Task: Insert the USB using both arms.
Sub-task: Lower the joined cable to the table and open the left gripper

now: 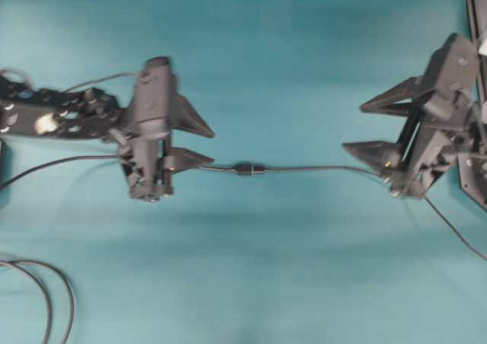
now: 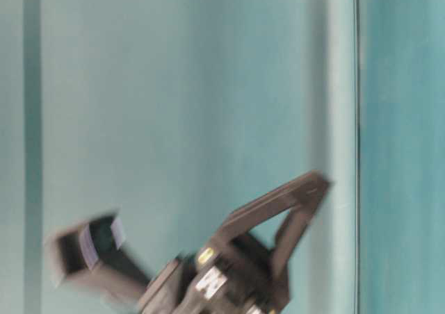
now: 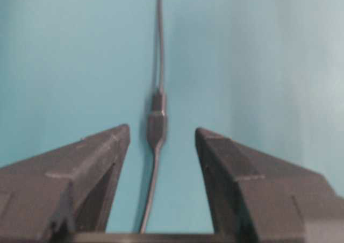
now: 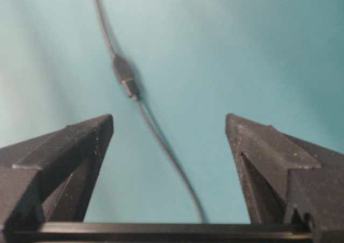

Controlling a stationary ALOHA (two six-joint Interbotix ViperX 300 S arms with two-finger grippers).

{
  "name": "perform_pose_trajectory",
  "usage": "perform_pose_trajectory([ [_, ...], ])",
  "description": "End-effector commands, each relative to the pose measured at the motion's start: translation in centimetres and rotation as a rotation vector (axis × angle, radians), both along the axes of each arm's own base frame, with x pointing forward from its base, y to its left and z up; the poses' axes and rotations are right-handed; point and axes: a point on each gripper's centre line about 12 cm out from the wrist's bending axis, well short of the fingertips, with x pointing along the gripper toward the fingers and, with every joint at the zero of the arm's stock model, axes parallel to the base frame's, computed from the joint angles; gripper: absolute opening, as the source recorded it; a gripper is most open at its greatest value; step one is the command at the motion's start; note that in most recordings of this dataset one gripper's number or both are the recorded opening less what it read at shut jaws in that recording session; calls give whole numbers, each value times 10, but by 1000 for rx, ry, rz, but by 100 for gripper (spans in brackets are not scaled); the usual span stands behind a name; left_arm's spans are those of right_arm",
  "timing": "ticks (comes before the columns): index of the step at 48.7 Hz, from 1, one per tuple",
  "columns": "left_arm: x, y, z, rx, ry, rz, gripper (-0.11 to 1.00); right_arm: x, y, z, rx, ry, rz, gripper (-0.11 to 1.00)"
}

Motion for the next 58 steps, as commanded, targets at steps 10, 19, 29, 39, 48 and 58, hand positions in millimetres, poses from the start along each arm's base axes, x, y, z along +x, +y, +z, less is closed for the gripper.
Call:
perform_pose_trajectory([
  [10, -47, 2, 42, 79, -309, 119, 84, -44, -25, 8, -2, -150, -10, 86],
  [19, -93, 0, 54, 94, -432, 129, 84, -65, -29, 10, -110, -190, 64, 86],
  [29, -139, -1, 64, 76, -508, 91, 85, -66, -30, 11, -223, -168, 137, 86],
  [39, -165, 1, 56, 102, -533, 69, 85, -68, -31, -2, -218, -142, 132, 86],
  [48, -173, 6, 46, 151, -524, 76, 84, -69, -29, -15, -216, -130, 161, 86],
  [58, -179, 13, 44, 176, -534, 109, 84, -74, -33, -17, -220, -140, 144, 86],
])
